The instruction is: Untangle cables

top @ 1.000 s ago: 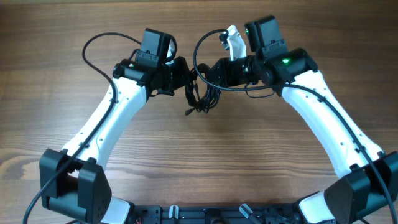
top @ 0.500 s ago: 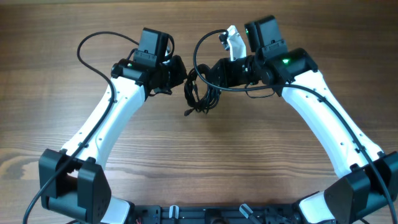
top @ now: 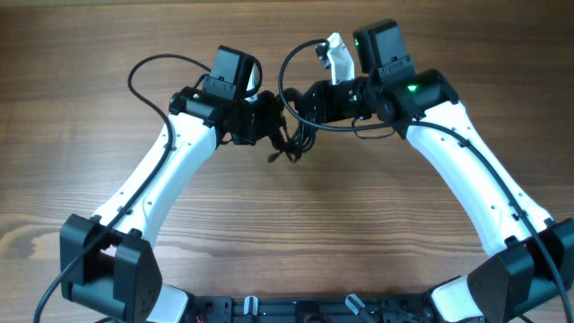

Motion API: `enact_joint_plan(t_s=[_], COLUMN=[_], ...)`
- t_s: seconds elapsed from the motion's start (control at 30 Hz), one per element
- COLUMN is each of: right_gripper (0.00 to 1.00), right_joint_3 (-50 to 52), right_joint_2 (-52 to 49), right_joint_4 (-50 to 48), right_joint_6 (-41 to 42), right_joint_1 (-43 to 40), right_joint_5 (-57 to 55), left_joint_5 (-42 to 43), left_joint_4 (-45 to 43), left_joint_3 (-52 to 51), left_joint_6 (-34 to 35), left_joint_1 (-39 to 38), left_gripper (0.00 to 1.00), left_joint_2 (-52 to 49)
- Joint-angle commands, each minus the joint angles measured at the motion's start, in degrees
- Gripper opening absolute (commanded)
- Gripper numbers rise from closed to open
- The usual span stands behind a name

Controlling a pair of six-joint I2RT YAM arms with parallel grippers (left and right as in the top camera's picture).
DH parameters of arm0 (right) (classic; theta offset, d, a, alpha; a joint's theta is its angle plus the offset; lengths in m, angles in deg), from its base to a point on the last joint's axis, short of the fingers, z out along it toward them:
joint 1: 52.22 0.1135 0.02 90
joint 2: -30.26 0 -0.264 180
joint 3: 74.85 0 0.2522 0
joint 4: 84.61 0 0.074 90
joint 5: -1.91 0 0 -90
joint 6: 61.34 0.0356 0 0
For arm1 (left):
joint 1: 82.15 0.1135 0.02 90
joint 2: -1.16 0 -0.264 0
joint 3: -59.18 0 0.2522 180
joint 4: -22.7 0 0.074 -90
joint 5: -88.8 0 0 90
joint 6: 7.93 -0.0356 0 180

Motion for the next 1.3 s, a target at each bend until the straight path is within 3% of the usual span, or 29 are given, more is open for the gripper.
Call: enact_joint_plan(t_s=[0.0,0.17,0.23,0.33,0.5,0.67,0.8,0.83,0.87,0.9,0.93,1.03,1.1,1.27], right_gripper=[0.04,0.04,0.04,0.04,0.04,0.05,0.05,0.08,0.25,0.64,0.75,0.86,0.87,0.87], right_joint_3=[-0.61,-0.61,-0.61,-0.61,-0.61,-0.61,-0.63,-0.66,-0.66,-0.68,-0.68,-1.33,-2.08,-3.02], right_joint_2=[-0.33,-0.33,-0.33,-0.33,-0.39,-5.46,-12.48,-13.03,-13.07,-13.05,-13.05,-13.03,-12.35,-9.20], right_joint_4=[-2.08,-7.93,-10.45,-7.74,8.92,19.15,16.13,13.20,10.03,5.97,2.36,0.28,2.01,15.91], right_joint_6=[2.60,9.22,16.55,19.39,19.08,17.03,11.63,9.33,6.23,2.75,-1.90,-1.36,0.28,5.79], right_joint_1=[0.28,0.22,-1.25,-3.37,-3.30,-2.56,0.35,1.62,2.91,4.48,5.60,5.05,3.04,-4.57], right_joint_5=[4.81,11.65,10.12,3.93,-17.05,-31.19,-35.34,-32.85,-29.44,-25.29,-18.71,-13.03,-11.72,-14.56], left_joint_5=[4.57,7.04,6.84,3.96,2.75,-0.13,-2.14,-2.29,-3.02,-4.04,-4.70,-4.83,-4.83,-4.35], left_joint_4=[-0.48,-1.09,-1.09,-1.73,-1.84,-0.15,-0.66,-0.63,-0.66,-0.66,-0.72,-0.87,-0.87,1.09], left_joint_3=[0.37,0.37,0.37,0.44,0.63,0.46,0.46,0.46,0.46,0.46,0.46,0.46,0.46,0.44], left_joint_6=[2.84,2.95,2.91,1.20,-1.66,-2.27,-2.25,-2.25,-2.23,-2.21,-2.01,-2.01,-2.03,-2.38], left_joint_1=[-0.57,-1.75,-2.71,-1.81,5.99,6.03,6.75,7.13,7.37,7.50,7.61,7.82,7.82,4.59], left_gripper=[0.04,0.04,0.04,0.04,0.04,0.04,0.04,0.04,0.04,0.04,0.04,0.04,0.04,0.04], left_joint_2=[-0.74,-0.74,-0.74,-0.57,1.75,1.53,1.53,1.53,1.53,1.53,1.53,1.53,1.53,1.42])
